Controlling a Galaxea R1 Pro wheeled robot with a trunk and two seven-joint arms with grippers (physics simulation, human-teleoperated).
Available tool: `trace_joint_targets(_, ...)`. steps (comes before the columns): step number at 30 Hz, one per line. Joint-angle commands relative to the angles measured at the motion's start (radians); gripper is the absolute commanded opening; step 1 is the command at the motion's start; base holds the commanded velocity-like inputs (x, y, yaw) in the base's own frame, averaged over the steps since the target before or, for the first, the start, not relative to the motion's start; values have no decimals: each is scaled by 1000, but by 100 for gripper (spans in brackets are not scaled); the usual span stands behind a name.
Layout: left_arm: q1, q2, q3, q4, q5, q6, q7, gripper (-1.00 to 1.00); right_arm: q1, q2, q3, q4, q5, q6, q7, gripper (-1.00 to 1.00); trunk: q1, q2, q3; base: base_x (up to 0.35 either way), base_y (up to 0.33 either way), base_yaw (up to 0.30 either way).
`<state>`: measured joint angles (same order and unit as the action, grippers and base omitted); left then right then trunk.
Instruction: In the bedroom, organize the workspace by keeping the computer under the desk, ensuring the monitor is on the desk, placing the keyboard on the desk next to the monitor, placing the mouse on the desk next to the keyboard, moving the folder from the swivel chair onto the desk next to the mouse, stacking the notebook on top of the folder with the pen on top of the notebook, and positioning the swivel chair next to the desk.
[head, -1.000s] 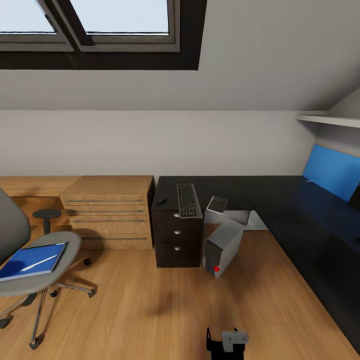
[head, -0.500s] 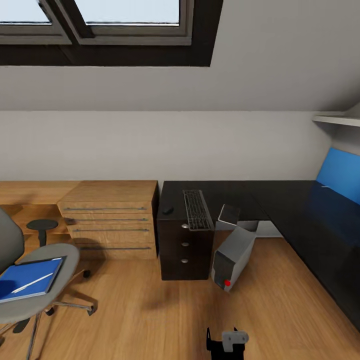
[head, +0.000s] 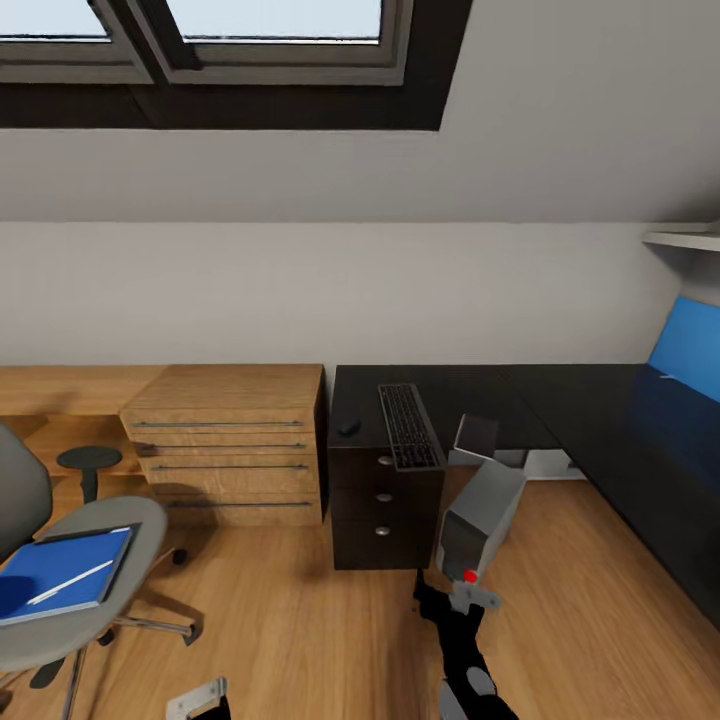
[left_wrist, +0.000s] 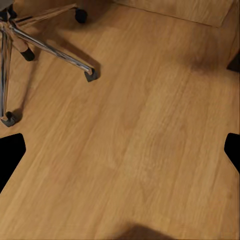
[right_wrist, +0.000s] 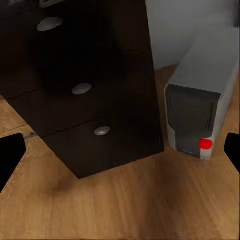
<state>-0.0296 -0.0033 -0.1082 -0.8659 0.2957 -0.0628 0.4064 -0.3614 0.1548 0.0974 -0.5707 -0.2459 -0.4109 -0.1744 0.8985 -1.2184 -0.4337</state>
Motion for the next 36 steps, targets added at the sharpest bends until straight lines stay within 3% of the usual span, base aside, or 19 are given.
trace_joint_targets(1,0,1,-3,-14,23,-6,6,100,-1,-10,6,-56,-91,65,31,100,4,-8,-4,4,7,0)
trace_joint_targets(2,0,1,-3,-21,30,-6,6,100,-1,-14,5,-85,-127,99,49,100,8,-15,-7,3,5,0)
trace_joint_targets(5,8,3,-2,-51,64,-6,7,100,-2,-34,-4,-249,-306,276,111,100,19,-36,-17,1,2,0)
trace_joint_targets(6,10,3,-3,-56,66,-6,7,100,-2,-38,-10,-270,-333,301,115,100,23,-43,-20,1,1,0)
trace_joint_targets(7,16,2,-3,-72,72,-5,8,100,-2,-53,-43,-319,-422,371,125,100,27,-50,-23,0,0,0)
trace_joint_targets(8,19,2,-4,-79,73,-5,9,100,-2,-59,-56,-330,-453,392,127,100,31,-57,-26,0,0,0)
trace_joint_targets(10,52,1,-5,-138,75,-3,9,100,-2,-84,-107,-364,-582,481,136,100,38,-71,-32,0,0,0)
trace_joint_targets(11,77,1,-6,-180,75,-1,9,100,-2,-90,-117,-371,-611,500,138,100,42,-78,-36,0,0,0)
trace_joint_targets(17,205,4,-8,-378,74,37,8,100,-1,-107,-132,-412,-653,526,143,100,65,-120,-54,0,0,0)
trace_joint_targets(19,244,7,-7,-436,73,87,8,100,-1,-117,-134,-431,-659,529,150,100,73,-134,-61,0,0,0)
trace_joint_targets(25,257,8,-7,-455,70,107,10,100,2,-131,-134,-458,-665,540,153,100,96,-176,-79,0,0,0)
trace_joint_targets(27,259,8,-7,-456,69,107,11,100,25,-136,-133,-543,-667,547,154,100,104,-190,-86,0,0,0)
trace_joint_targets(36,260,6,-8,-438,69,106,11,100,77,-131,-123,-583,-667,543,153,100,138,-253,-114,0,0,0)
